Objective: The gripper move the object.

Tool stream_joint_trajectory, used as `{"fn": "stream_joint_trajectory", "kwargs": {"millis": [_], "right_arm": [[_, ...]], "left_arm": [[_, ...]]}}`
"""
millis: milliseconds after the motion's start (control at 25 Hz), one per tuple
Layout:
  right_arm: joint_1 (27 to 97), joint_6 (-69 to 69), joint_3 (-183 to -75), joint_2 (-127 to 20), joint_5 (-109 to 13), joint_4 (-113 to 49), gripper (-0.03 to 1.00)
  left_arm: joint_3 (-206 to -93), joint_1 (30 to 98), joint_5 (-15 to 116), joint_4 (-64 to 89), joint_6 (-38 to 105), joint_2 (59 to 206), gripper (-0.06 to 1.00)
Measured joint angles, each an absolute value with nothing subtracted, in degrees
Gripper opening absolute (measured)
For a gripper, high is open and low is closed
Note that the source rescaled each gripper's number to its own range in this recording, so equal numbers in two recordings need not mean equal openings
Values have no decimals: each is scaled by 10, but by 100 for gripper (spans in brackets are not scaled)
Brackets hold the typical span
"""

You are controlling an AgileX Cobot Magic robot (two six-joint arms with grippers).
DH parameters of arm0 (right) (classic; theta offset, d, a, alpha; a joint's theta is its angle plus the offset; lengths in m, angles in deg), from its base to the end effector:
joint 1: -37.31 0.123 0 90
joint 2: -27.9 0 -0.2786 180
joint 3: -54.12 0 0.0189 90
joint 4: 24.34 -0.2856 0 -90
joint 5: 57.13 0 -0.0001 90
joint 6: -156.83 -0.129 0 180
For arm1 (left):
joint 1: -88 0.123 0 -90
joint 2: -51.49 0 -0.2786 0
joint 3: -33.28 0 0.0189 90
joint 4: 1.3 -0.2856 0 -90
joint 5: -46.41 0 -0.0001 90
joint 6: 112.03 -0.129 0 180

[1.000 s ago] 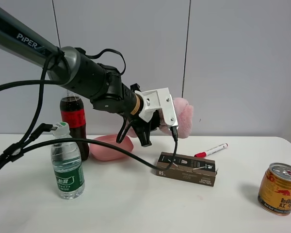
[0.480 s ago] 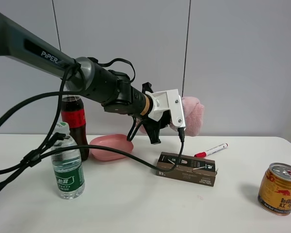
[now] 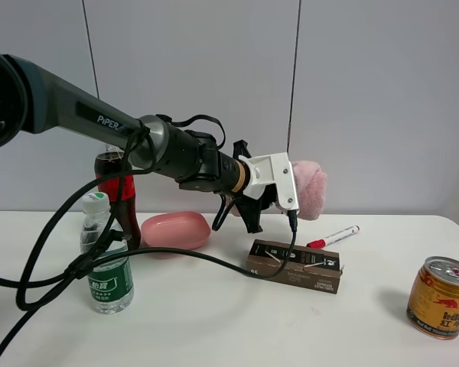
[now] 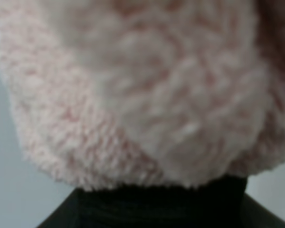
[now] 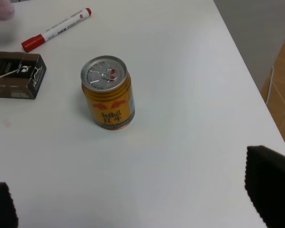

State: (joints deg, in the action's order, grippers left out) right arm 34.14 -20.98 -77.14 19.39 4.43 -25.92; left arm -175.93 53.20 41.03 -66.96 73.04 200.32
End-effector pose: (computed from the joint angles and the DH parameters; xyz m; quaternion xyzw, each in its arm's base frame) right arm 0.0675 -0.0006 0.2724 0.0068 0.8607 -0.0100 0.5090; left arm 0.4947 -0.3572 0.0833 0.6458 0.5587 0.0798 0.5142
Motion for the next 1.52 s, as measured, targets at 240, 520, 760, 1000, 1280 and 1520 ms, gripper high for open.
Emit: {"fn": "stream_joint_trajectory", "kwargs": {"millis": [240, 520, 760, 1000, 1280, 1520], "right_arm": [[341, -210, -771, 194, 44, -259, 100], [341, -210, -771, 194, 44, -259, 100], [341, -210, -771, 194, 44, -259, 100], [341, -210, -771, 194, 44, -259, 100], [341, -210, -771, 194, 44, -259, 100], [341, -210, -771, 194, 44, -259, 100]], "left_arm": [[-1760, 541, 390, -670, 730, 2007, 2], [-1769, 547, 391, -670, 730, 2021, 2], [-1787, 547, 395, -670, 748, 2028, 2], [-1787, 551, 395, -670, 779, 2028, 2], [-1787, 553, 390, -676, 919, 2028, 79], [-1791, 553, 384, -697, 959, 2028, 99]]}}
